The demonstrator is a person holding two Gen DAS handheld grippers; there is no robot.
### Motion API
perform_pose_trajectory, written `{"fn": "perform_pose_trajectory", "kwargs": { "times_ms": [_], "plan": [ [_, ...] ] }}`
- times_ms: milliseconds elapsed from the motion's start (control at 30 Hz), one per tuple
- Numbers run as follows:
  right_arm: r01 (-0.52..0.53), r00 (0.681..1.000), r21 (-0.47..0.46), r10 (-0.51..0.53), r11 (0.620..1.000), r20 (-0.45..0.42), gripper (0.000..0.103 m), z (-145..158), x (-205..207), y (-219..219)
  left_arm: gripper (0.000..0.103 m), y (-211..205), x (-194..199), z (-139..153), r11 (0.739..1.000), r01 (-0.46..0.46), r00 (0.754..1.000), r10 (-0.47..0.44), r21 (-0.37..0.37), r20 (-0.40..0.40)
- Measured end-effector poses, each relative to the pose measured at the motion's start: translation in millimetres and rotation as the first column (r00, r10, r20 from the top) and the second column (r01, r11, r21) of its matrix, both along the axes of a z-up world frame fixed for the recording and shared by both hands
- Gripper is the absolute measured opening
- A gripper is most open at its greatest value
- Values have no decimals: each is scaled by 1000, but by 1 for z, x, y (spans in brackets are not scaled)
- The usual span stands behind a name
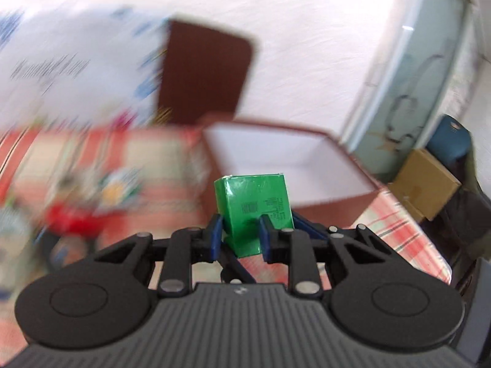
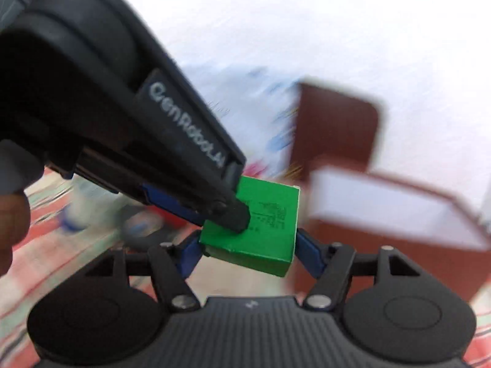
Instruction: Organize objects
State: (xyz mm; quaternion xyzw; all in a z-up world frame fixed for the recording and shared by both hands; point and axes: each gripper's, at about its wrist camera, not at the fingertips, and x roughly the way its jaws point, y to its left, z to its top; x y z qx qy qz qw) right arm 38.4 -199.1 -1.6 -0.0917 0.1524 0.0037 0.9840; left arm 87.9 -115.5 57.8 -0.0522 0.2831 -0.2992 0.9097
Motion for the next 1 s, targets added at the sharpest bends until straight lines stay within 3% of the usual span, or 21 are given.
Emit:
{"fn": "perform_pose_trajectory", "kwargs": {
  "times_ms": [100, 167, 200, 267, 333, 500, 633, 700, 767, 833, 900, 967, 1000],
  "plan": [
    [97, 994, -1, -96, 995, 49, 65, 15, 11, -36, 30, -44, 13, 13, 999, 50, 998, -50, -11, 41],
    [155, 986, 1, -155, 988, 64, 66, 19, 27, -62, 40, -74, 27, 15, 998, 56, 997, -56, 2, 55],
    [173, 983, -18, -172, 985, 62, 73, 17, 38, -72, 46, -88, 36, 13, 999, 32, 998, -34, 33, 44],
    [241, 970, -82, -238, 967, 39, 93, 9, 54, -88, 43, -97, 48, 7, 996, -29, 999, 28, 83, 16],
    [306, 952, -92, -302, 948, 51, 84, 4, 48, -99, 43, -82, 44, 6, 998, -53, 999, 53, 45, 4],
    [249, 958, 95, -259, 964, 122, 85, 2, -13, -108, 45, -18, 4, 2, 995, -98, 992, 95, 27, 85],
    [109, 990, 192, -123, 975, 68, 83, -7, -34, -86, 45, 53, -22, -27, 974, -188, 981, 179, 125, 77],
    [14, 1000, 207, -13, 978, -8, 75, -14, -28, -65, 45, 90, -30, -46, 952, -251, 968, 246, 175, 52],
    [-53, 995, 205, 69, 977, -75, 70, -22, -22, -38, 45, 133, -32, -66, 920, -342, 938, 348, 191, 5],
    [-120, 979, 206, 151, 971, -141, 66, -32, -18, -9, 45, 175, -28, -82, 874, -449, 885, 463, 185, -40],
    [-177, 956, 205, 218, 963, -195, 61, -38, -11, 14, 45, 214, -22, -95, 804, -564, 812, 582, 190, -52],
    [-228, 936, 187, 268, 956, -230, 58, -36, -13, 43, 45, 240, -15, -107, 711, -660, 731, 683, 243, -13],
    [-255, 926, 168, 290, 952, -241, 56, -36, -15, 56, 45, 249, -17, -110, 684, -686, 712, 702, 247, 31]
  ]
}}
